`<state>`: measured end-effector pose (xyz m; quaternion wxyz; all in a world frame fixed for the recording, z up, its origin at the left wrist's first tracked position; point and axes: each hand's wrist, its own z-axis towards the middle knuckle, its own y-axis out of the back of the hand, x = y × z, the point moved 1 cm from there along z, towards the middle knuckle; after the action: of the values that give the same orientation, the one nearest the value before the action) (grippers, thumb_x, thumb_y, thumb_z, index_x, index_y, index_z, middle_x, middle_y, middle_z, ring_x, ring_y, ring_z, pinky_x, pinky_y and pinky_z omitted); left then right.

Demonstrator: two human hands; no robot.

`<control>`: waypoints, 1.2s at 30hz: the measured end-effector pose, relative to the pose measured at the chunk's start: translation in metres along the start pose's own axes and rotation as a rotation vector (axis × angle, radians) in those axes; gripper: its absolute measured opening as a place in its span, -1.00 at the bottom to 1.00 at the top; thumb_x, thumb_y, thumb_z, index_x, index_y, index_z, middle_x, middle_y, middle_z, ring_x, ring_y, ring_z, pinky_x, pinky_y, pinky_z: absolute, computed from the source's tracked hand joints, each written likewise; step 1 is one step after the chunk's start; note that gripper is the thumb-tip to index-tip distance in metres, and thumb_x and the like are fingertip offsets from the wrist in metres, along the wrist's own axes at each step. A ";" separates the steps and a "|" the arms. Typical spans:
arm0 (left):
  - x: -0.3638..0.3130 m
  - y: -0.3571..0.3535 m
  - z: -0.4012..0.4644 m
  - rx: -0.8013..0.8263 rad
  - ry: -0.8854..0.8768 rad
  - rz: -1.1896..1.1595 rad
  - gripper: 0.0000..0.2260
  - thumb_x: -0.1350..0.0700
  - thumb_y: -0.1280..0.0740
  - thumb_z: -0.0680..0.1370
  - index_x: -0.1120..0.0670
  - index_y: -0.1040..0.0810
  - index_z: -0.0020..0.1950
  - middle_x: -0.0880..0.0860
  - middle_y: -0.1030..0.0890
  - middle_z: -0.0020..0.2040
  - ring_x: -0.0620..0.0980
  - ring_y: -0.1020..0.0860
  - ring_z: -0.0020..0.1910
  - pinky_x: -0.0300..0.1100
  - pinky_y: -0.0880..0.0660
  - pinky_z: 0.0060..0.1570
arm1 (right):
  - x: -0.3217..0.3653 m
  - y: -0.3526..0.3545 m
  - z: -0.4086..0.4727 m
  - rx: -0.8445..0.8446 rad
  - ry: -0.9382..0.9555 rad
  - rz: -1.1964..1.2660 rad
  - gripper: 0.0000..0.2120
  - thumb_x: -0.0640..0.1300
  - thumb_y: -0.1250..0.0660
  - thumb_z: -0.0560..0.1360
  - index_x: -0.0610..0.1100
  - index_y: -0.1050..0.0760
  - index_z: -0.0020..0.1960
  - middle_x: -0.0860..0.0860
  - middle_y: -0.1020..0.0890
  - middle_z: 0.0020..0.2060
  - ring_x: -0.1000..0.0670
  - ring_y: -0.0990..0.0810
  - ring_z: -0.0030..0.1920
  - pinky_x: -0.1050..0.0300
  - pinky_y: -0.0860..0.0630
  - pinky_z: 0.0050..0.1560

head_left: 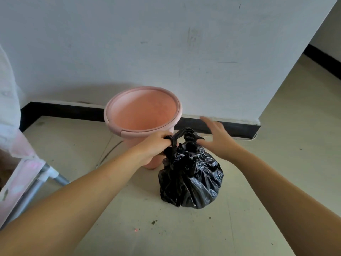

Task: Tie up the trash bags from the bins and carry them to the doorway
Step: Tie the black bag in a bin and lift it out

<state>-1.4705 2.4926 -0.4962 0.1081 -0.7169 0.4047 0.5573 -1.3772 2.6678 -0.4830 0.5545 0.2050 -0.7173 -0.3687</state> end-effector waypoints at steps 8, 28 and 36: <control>-0.011 0.017 -0.006 -0.236 -0.126 -0.083 -0.61 0.33 -0.11 0.52 -0.02 -0.63 -0.27 -0.03 -0.64 -0.21 -0.01 -0.56 -0.06 -0.07 -0.45 0.15 | 0.024 0.002 0.010 -0.093 0.034 0.414 -0.74 -0.06 -0.32 0.46 -0.29 -0.51 -0.11 -0.13 -0.54 -0.27 -0.01 -0.47 -0.22 0.07 -0.39 -0.10; -0.063 0.037 -0.018 -0.315 -0.107 0.345 -0.65 -0.13 -0.22 0.54 0.17 -0.53 -0.06 0.13 -0.59 -0.27 0.08 -0.52 -0.30 -0.06 -0.49 -0.11 | 0.017 0.019 -0.003 0.193 -0.031 0.137 -0.29 -0.02 -0.32 0.53 0.10 0.02 0.53 0.01 -0.52 -0.32 0.06 -0.47 -0.41 0.21 -0.43 -0.35; -0.117 0.041 -0.045 -0.182 -0.246 0.127 -0.78 0.02 -0.35 0.54 0.19 -0.59 -0.11 0.01 -0.66 -0.43 0.00 -0.61 -0.41 -0.15 -0.60 -0.22 | 0.022 0.028 0.006 -0.045 0.047 0.470 -0.40 -0.09 -0.33 0.53 0.09 -0.15 0.48 -0.01 -0.43 -0.32 0.06 -0.43 -0.42 0.36 -0.40 -0.46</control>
<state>-1.4727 2.4928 -0.3641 0.0560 -0.6232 0.3810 0.6807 -1.3863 2.6719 -0.4480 0.6462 0.0284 -0.7237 -0.2407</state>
